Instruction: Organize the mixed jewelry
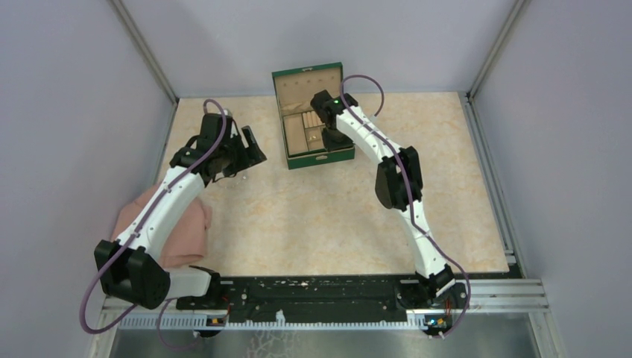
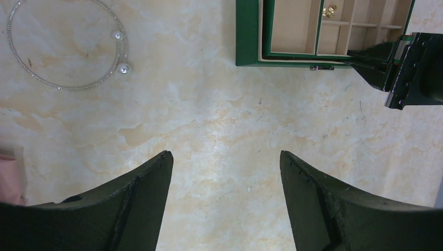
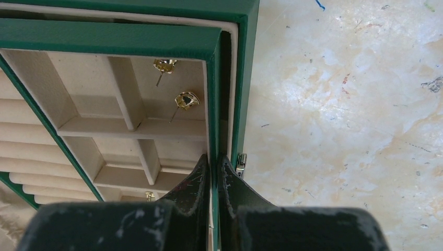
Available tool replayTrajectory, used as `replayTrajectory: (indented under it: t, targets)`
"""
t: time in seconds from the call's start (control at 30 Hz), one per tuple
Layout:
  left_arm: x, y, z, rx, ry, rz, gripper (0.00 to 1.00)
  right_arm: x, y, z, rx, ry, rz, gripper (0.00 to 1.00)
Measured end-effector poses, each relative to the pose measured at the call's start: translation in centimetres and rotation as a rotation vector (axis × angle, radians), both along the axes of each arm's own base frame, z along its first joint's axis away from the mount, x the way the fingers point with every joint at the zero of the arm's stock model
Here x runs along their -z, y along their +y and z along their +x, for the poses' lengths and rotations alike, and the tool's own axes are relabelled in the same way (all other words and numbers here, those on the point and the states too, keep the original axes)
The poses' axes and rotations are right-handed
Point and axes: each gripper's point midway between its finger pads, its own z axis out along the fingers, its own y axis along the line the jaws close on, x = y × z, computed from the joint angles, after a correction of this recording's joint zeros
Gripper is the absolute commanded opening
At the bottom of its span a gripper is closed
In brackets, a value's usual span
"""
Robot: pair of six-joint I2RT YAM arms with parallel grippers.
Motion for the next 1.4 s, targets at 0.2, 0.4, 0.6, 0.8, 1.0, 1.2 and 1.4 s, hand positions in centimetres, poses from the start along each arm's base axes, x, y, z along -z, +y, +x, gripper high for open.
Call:
replayTrajectory:
  t: [0.2, 0.4, 0.6, 0.8, 1.0, 1.2, 1.4]
  targets:
    - [0.8, 0.0, -0.4, -0.006, 0.012, -0.008, 0.81, 0.0, 0.1, 0.0, -0.005, -0.003, -0.005, 0.0]
    - [1.1, 0.0, -0.6, -0.004, 0.02, -0.012, 0.81, 0.0, 0.4, -0.1, -0.016, 0.002, 0.011, 0.0]
    - [1.1, -0.1, -0.7, -0.002, 0.022, -0.018, 0.81, 0.0, 0.5, -0.2, -0.016, 0.005, 0.015, 0.0]
    - [1.1, -0.1, -0.7, -0.005, 0.023, -0.02, 0.81, 0.9, 0.7, -0.3, -0.021, 0.016, 0.025, 0.0]
    - [1.1, -0.1, -0.7, -0.008, 0.023, -0.022, 0.81, 1.5, 0.8, -0.3, -0.039, 0.017, 0.023, 0.0]
    - [1.1, -0.1, -0.7, -0.007, 0.024, -0.022, 0.81, 1.5, 0.7, -0.1, -0.049, -0.003, 0.02, 0.22]
    - [1.1, -0.1, -0.7, -0.007, 0.024, -0.022, 0.81, 0.0, 0.7, 0.2, -0.099, -0.053, 0.005, 0.27]
